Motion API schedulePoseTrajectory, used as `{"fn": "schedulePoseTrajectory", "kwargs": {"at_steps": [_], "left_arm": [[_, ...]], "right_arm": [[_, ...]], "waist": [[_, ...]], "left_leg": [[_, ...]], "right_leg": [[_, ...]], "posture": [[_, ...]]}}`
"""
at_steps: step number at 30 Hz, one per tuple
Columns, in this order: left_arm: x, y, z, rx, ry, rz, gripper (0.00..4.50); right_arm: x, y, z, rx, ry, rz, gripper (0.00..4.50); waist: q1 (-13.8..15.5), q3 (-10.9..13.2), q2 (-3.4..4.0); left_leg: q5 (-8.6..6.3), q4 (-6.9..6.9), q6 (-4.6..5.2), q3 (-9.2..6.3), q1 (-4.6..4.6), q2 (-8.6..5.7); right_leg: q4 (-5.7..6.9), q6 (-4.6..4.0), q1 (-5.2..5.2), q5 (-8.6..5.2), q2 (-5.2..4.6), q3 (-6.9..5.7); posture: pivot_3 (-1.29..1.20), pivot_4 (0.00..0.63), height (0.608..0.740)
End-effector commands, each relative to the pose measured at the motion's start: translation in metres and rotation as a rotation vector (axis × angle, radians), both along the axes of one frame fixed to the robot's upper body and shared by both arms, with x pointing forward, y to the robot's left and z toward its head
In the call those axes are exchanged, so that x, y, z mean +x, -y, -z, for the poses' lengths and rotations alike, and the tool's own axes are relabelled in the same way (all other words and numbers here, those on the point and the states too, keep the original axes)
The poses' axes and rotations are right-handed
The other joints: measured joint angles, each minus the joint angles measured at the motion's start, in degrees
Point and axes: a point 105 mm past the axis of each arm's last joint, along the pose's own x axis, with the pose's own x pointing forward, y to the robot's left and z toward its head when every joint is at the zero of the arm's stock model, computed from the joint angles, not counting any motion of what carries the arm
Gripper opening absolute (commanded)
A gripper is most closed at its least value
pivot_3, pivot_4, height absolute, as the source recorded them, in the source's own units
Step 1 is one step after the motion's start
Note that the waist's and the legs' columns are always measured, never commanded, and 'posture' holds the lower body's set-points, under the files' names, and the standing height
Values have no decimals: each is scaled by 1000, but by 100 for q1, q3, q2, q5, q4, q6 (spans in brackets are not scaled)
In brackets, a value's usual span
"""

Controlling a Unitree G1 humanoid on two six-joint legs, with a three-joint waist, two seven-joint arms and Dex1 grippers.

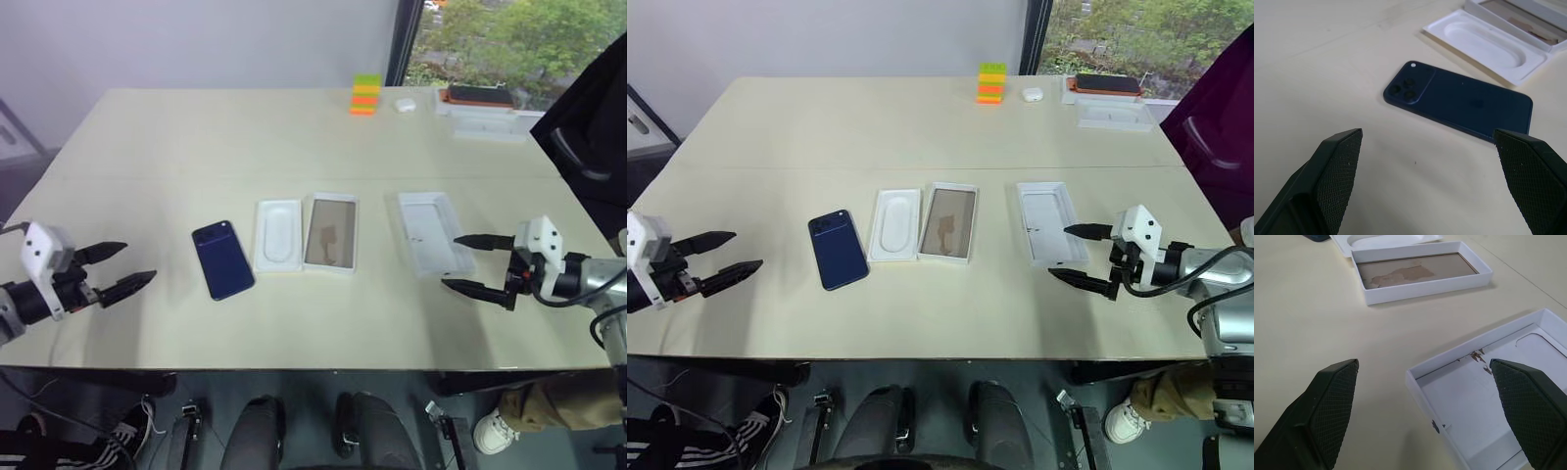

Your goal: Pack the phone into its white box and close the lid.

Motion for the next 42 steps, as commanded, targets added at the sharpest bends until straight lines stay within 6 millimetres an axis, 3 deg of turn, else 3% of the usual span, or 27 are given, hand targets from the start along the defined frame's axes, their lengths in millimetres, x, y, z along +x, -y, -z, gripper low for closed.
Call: {"fn": "schedulePoseTrajectory", "kwargs": {"at_steps": [1,10,20,26,35,40,42], "left_arm": [[0,1,-14,30,71,6,4494],[-7,14,-17,53,49,57,4494],[-9,-3,-8,62,70,2,4494],[-9,-8,-6,54,80,-15,4494],[0,1,-5,-50,-1,-45,4494],[21,21,-21,-142,72,-128,4494],[33,34,-14,-166,35,-188,4494]], "right_arm": [[1,-1,-6,-9,35,-16,4500],[0,9,-3,-51,22,-11,4500],[-1,23,-7,-79,34,24,4500],[-2,20,-7,-87,37,15,4500],[6,0,-19,-58,64,-4,4500],[17,-22,-32,-27,105,-9,4500],[22,-35,-35,-32,133,-16,4500]], "waist": [[-1,0,0],[-3,0,0],[-11,0,0],[-4,0,0],[-5,0,0],[-1,0,-1],[1,-1,-2]], "left_leg": [[0,0,0,0,0,0],[0,0,0,2,0,1],[0,0,0,4,1,1],[0,0,0,6,1,2],[0,0,0,6,2,2],[0,0,0,4,2,3],[0,1,0,4,2,2]], "right_leg": [[0,0,0,0,0,0],[0,-4,-1,-1,1,2],[0,-6,-1,-3,3,2],[0,-6,-2,-3,3,3],[0,-3,-2,0,3,4],[0,8,0,7,3,5],[2,8,1,9,2,10]], "posture": [[0,150,740],[0,150,740],[0,150,740],[0,150,740],[0,150,740],[0,150,740],[0,150,740]]}}
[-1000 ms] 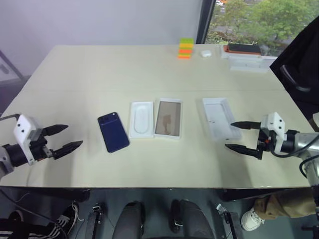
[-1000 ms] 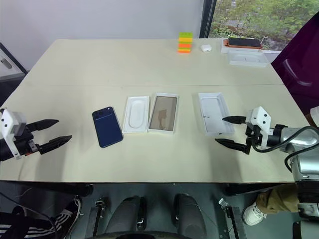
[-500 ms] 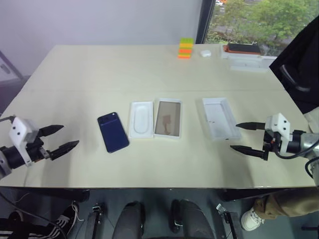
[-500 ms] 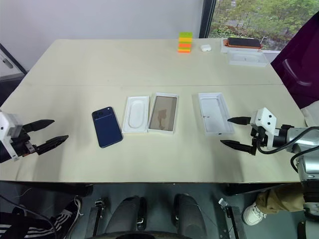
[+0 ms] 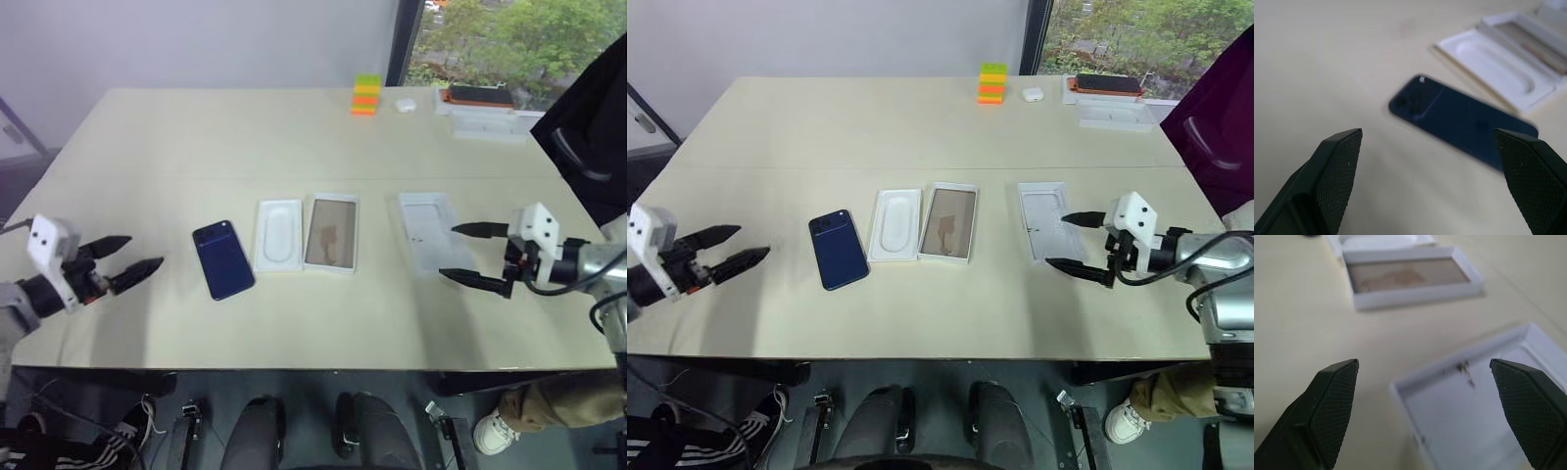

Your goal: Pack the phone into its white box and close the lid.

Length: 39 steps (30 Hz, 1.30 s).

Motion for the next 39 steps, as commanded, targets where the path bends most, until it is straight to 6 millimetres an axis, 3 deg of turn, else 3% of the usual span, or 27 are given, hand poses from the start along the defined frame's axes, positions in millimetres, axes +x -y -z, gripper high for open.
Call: {"fn": "schedulePoseTrajectory", "kwargs": {"at_steps": [1,5,13,21,26,39], "left_arm": [[14,17,0,-14,-26,-77,4494],[26,51,-1,-133,-46,-107,4494],[49,102,1,-190,-103,-109,4494],[66,121,8,-314,-203,-143,4494],[72,138,21,-295,-330,-124,4494],[72,156,31,-391,-483,-98,4494]], "right_arm": [[6,-19,-16,-6,77,-19,4500],[9,-36,-21,-17,124,-47,4500],[10,-51,-19,3,133,-72,4500],[11,-53,-18,22,130,-71,4500],[12,-52,-18,35,131,-61,4500],[14,-52,-18,45,145,-45,4500]], "waist": [[0,0,-1],[-1,0,-9],[4,-1,-19],[-5,1,-24],[-1,2,-26],[-4,2,-32]], "left_leg": [[0,0,0,0,2,-1],[0,0,0,0,1,-2],[1,6,0,-3,6,-7],[1,6,1,-3,9,-8],[1,6,1,-4,8,-9],[1,8,1,-6,8,-10]], "right_leg": [[1,3,2,1,0,4],[3,0,2,8,2,7],[3,-11,9,19,6,7],[5,-12,9,20,10,9],[5,-12,9,20,10,8],[5,-12,9,20,11,8]], "posture": [[0,150,740],[0,150,740],[0,150,740],[0,150,740],[0,150,740],[0,150,740]]}}
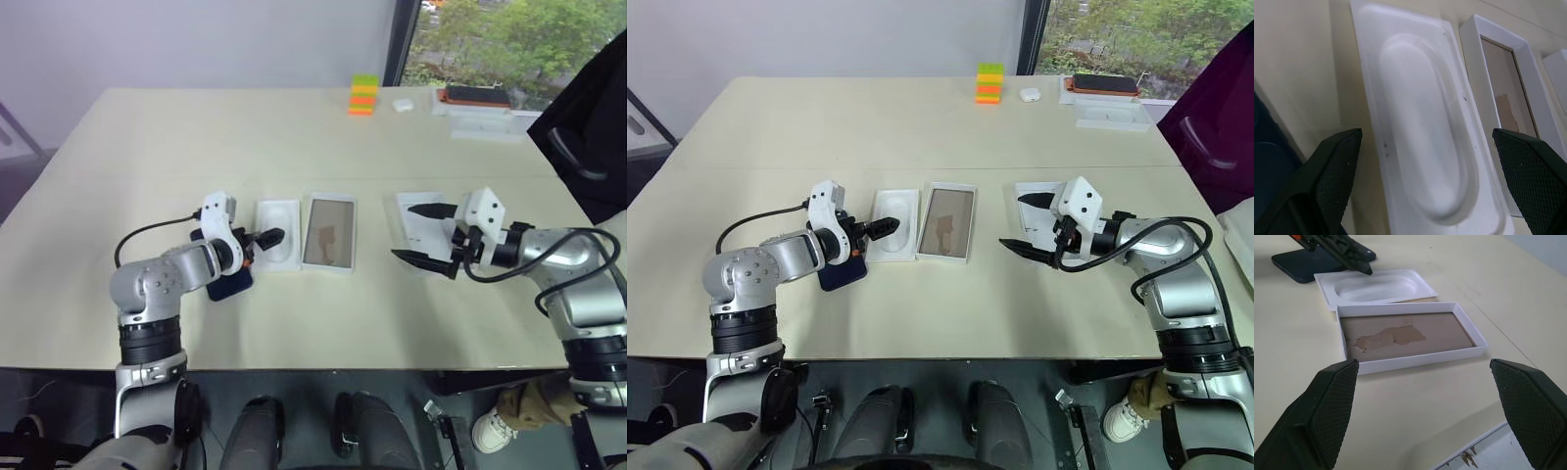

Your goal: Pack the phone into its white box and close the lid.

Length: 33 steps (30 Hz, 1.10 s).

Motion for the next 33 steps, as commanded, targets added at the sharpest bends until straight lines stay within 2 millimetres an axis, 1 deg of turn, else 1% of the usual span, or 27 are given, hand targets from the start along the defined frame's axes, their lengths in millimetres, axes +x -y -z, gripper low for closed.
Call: {"fn": "schedulePoseTrajectory", "kwargs": {"at_steps": [1,4,8,11,12,14,15,19,27,28,29,30,31,33], "left_arm": [[3,1,-8,-58,9,-7,4494],[5,0,-5,-73,0,-23,4494],[4,0,4,-117,-25,-36,4494],[3,0,7,-137,-38,-45,3642],[2,0,7,-128,-38,-42,3246],[2,0,8,-121,-37,-37,2184],[1,0,8,-114,-36,-36,1729],[0,-3,9,-113,-42,-41,1729],[-2,-1,15,-121,-56,-41,1729],[-2,-2,15,-115,-57,-46,1167],[-2,-2,15,-116,-54,-44,840],[-2,-2,14,-118,-51,-41,338],[-2,-1,14,-113,-48,-35,62],[-3,-2,14,-122,-50,-40,62]], "right_arm": [[0,-1,-12,11,53,-5,4500],[0,-2,-13,13,56,-6,4500],[0,-2,-14,14,63,-5,4500],[-1,-2,-15,14,64,-5,4500],[-1,-2,-15,14,65,-5,4500],[-1,-2,-15,14,65,-5,4500],[-1,-3,-15,14,65,-5,4500],[-1,-3,-15,12,69,-9,4500],[-1,-4,-16,12,72,-11,4500],[-1,-4,-16,12,72,-11,4500],[-1,-4,-16,12,71,-11,4500],[-1,-4,-16,11,71,-11,4500],[-1,-4,-16,11,71,-12,4500],[-1,-5,-16,11,71,-13,4500]], "waist": [[2,0,0],[3,0,-1],[1,-1,-1],[2,-1,-1],[2,0,-1],[3,0,-1],[3,0,-1],[3,0,-2],[3,0,-1],[3,0,-1],[3,0,-2],[3,0,-2],[3,0,-2],[3,0,-2]], "left_leg": [[0,0,0,0,0,0],[0,0,0,1,0,-1],[0,0,0,1,0,-1],[0,0,0,1,1,-1],[0,0,0,1,1,-1],[0,0,0,2,1,-1],[0,0,0,2,0,-1],[0,0,0,1,0,-1],[0,1,0,1,0,-1],[0,0,0,1,0,-1],[0,1,0,1,0,-1],[0,0,0,1,0,-1],[0,0,0,1,0,-1],[0,1,0,1,0,-1]], "right_leg": [[0,0,0,0,-1,0],[-1,0,0,0,-2,-1],[0,0,1,0,-2,-1],[0,0,1,0,-2,-1],[0,0,1,0,-2,-1],[0,0,1,0,-2,-1],[0,0,1,0,-2,-1],[0,0,1,0,-2,-1],[0,0,1,0,-2,-1],[0,0,1,0,-2,-1],[0,0,1,0,-2,-1],[-1,0,1,0,-2,-1],[0,0,1,0,-2,-1],[-1,0,1,0,-2,-1]], "posture": [[0,150,740],[0,150,740],[0,150,740],[0,150,740],[0,150,740],[0,150,740],[0,150,740],[0,150,740],[0,150,740],[0,150,740],[0,150,740],[0,150,740],[0,150,740],[0,150,740]]}}
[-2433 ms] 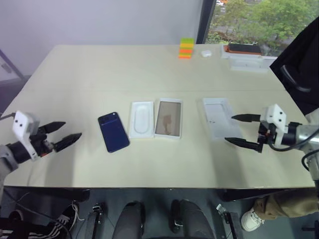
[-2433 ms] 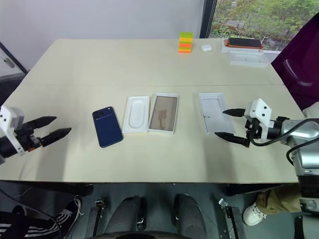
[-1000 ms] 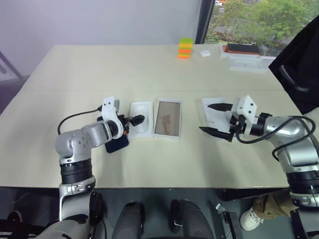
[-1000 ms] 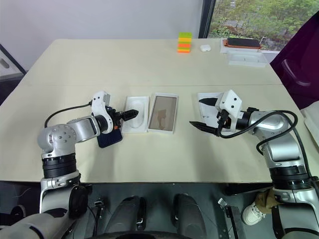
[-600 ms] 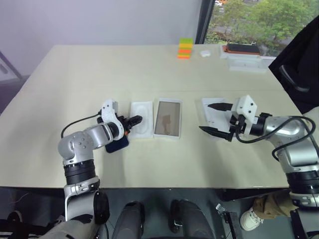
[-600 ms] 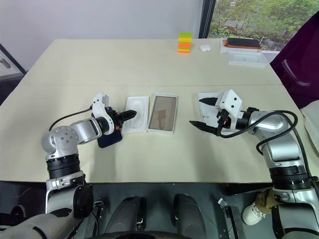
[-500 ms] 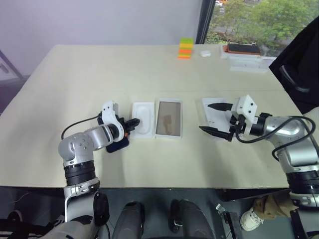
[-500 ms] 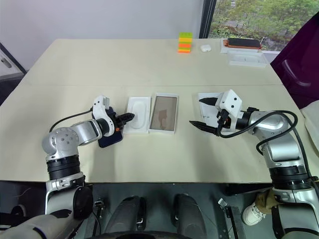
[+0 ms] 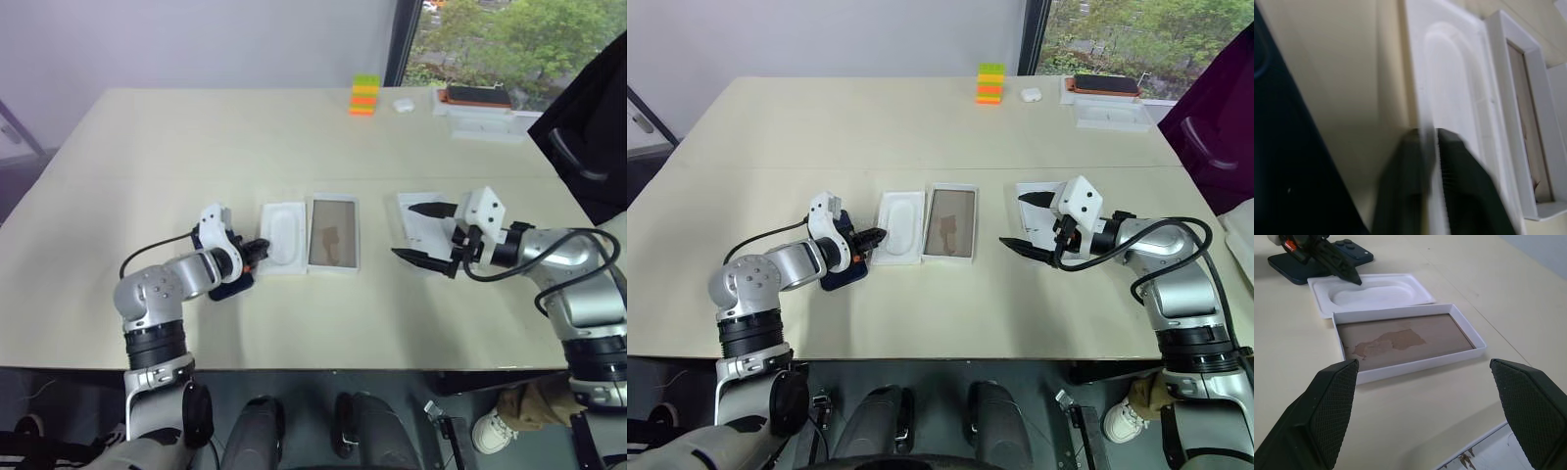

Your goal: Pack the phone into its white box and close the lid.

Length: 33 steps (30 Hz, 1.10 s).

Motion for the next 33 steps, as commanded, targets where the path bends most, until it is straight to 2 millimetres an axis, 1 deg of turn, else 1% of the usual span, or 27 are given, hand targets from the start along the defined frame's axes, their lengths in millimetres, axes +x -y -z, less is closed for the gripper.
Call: {"fn": "schedulePoseTrajectory", "kwargs": {"at_steps": [1,7,11,14,18,21,24,28,33], "left_arm": [[-1,0,-7,-5,27,5,62],[0,-3,-11,-48,29,-14,62],[2,-15,-26,-90,55,-40,62],[4,-23,-31,-84,59,-62,62],[9,-32,-41,-76,80,-83,62],[10,-37,-49,-67,100,-94,62],[13,-46,-55,-57,114,-106,62],[15,-51,-56,-46,122,-117,62],[15,-52,-57,-30,138,-112,62]], "right_arm": [[-2,-5,-16,8,67,-21,4500],[-2,-6,-16,13,62,-23,4500],[-9,-13,-13,44,-11,-65,4500],[-13,-20,-10,47,-45,-83,4500],[-14,-46,0,56,-93,-108,4500],[-16,-57,1,50,-80,-131,4500],[-13,-73,6,59,-111,-143,4500],[-5,-88,11,37,-119,-144,4500],[-2,-104,20,-19,-126,-177,4500]], "waist": [[0,0,0],[-2,0,0],[-3,1,-1],[-1,1,-2],[-8,-1,-9],[-5,-1,-8],[-4,1,-14],[-8,-1,-16],[-5,-1,-18]], "left_leg": [[0,0,0,0,0,0],[0,0,0,0,0,0],[0,0,0,-1,0,1],[0,0,0,-3,-1,1],[0,0,0,-3,-1,1],[0,0,0,-6,-1,1],[1,1,-1,-6,-2,0],[1,1,-3,-7,-2,0],[2,1,-3,-6,-4,0]], "right_leg": [[0,0,0,0,0,0],[0,0,0,0,0,0],[0,0,0,0,1,0],[0,0,0,0,1,-1],[0,0,0,0,1,-1],[0,0,0,0,2,-1],[0,0,0,0,0,-2],[0,-1,0,0,1,-3],[0,-1,-1,1,-2,-3]], "posture": [[0,150,740],[0,150,740],[0,150,740],[0,150,740],[0,150,740],[0,150,740],[0,150,740],[0,150,740],[0,150,740]]}}
